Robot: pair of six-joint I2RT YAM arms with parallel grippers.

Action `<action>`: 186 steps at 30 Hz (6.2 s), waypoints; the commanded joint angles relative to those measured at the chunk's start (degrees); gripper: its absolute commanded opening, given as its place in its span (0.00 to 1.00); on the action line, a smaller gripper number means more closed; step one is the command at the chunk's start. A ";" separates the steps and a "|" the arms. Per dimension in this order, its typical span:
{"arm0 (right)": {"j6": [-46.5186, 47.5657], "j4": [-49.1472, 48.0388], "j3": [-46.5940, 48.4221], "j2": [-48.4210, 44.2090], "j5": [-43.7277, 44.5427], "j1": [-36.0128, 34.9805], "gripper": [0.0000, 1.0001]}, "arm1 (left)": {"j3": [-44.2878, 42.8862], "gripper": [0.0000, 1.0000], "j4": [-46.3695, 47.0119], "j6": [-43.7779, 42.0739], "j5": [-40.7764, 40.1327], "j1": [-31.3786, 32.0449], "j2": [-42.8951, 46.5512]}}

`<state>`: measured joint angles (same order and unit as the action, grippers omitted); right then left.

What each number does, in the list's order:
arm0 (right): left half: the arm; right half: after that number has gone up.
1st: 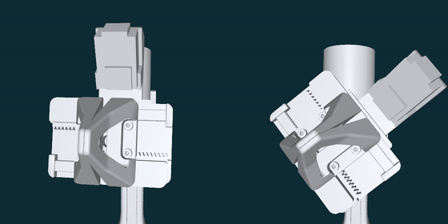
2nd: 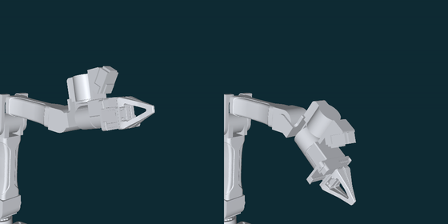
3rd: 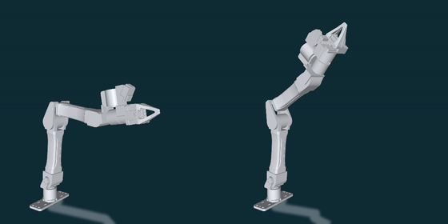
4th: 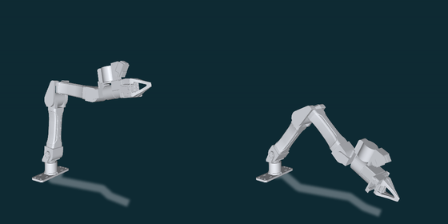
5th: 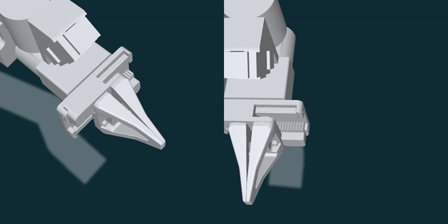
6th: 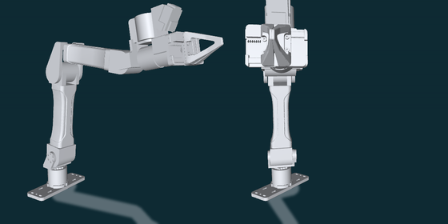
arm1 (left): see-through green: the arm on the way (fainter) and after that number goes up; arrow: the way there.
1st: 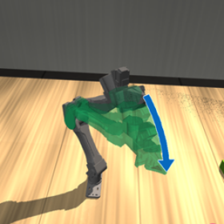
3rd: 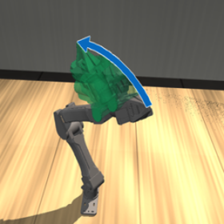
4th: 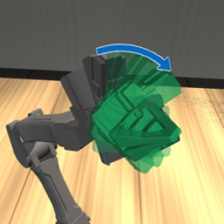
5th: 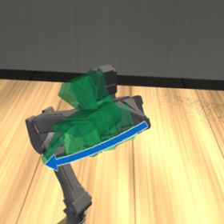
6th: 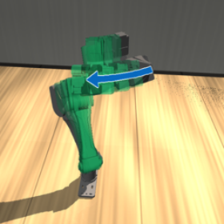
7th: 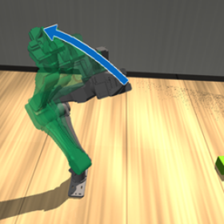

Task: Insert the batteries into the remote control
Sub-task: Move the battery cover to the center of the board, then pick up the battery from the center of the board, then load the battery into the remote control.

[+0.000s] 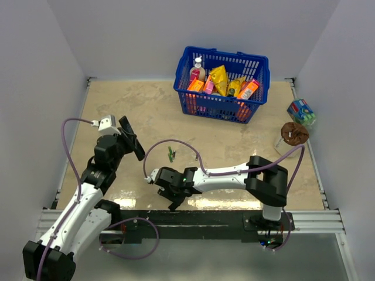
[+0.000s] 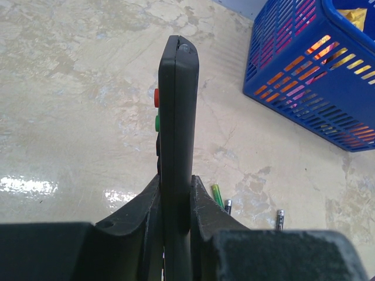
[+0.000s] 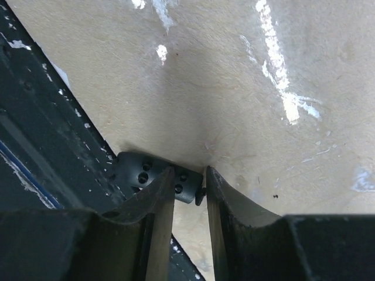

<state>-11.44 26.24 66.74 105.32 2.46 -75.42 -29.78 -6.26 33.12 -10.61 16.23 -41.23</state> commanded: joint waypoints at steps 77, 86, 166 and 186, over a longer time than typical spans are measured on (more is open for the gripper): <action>-25.91 -3.56 2.25 -0.91 9.49 32.17 0.30 | 7.63 0.00 32.28 -10.01 29.68 1.79 -1.39; -26.09 -2.25 4.80 3.40 11.16 32.26 0.27 | 7.54 0.00 31.93 -10.36 29.77 2.05 -1.39; -1.30 -52.52 -17.79 -34.83 -2.90 18.90 0.00 | 12.11 0.00 82.64 33.59 32.32 3.90 -19.15; -0.25 -52.96 -16.12 -32.63 -5.53 18.73 0.00 | 9.57 0.00 80.09 34.73 31.27 5.04 -19.32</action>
<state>-12.53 -24.88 49.12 72.03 -2.24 -56.62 -17.41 69.89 66.94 21.23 20.08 -60.88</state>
